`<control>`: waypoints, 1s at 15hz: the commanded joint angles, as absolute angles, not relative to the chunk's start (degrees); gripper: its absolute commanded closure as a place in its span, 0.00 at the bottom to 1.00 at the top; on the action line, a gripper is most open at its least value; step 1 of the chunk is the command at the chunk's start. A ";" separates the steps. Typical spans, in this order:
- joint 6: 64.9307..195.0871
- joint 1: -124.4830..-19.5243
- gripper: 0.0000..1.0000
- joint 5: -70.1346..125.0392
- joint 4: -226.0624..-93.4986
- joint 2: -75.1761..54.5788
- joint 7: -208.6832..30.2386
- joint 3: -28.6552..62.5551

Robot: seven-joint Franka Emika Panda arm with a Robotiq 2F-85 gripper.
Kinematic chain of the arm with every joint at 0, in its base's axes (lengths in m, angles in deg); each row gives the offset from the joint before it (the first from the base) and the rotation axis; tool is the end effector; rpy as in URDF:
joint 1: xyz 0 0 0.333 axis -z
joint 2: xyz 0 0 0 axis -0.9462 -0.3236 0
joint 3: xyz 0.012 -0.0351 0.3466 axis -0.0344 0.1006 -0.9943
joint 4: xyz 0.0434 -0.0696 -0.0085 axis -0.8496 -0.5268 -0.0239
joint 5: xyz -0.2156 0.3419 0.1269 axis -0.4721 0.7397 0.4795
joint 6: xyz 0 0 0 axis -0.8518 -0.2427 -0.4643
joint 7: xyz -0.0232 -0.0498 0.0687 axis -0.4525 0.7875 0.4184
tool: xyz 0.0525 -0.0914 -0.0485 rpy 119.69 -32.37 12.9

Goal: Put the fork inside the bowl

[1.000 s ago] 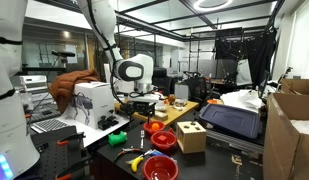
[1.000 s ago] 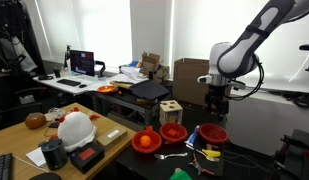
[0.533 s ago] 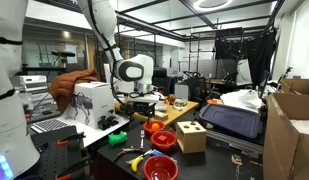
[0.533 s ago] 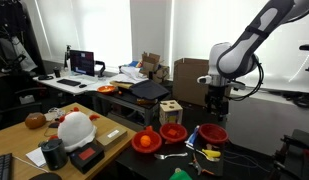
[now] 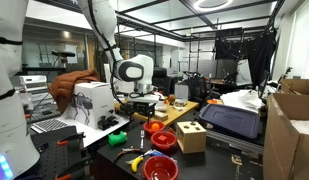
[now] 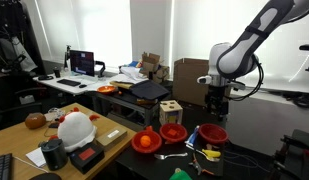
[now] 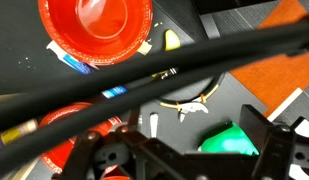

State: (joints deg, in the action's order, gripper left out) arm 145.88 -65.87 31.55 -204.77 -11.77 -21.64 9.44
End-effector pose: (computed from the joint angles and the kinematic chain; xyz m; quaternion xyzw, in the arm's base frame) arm 0.5115 -0.0140 0.1734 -0.8646 -0.5004 0.0282 0.0347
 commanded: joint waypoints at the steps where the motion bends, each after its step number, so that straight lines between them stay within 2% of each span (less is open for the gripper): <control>1: 145.72 -65.17 0.00 31.11 -204.67 -11.78 -21.99 8.78; 9: 147.61 -67.32 0.00 22.51 -198.86 -16.38 -27.70 11.02; 15: 149.34 -64.71 0.00 27.46 -190.12 -24.21 -25.53 4.54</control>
State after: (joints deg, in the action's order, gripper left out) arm 148.57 -66.70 24.51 -194.42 -20.07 -26.90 8.44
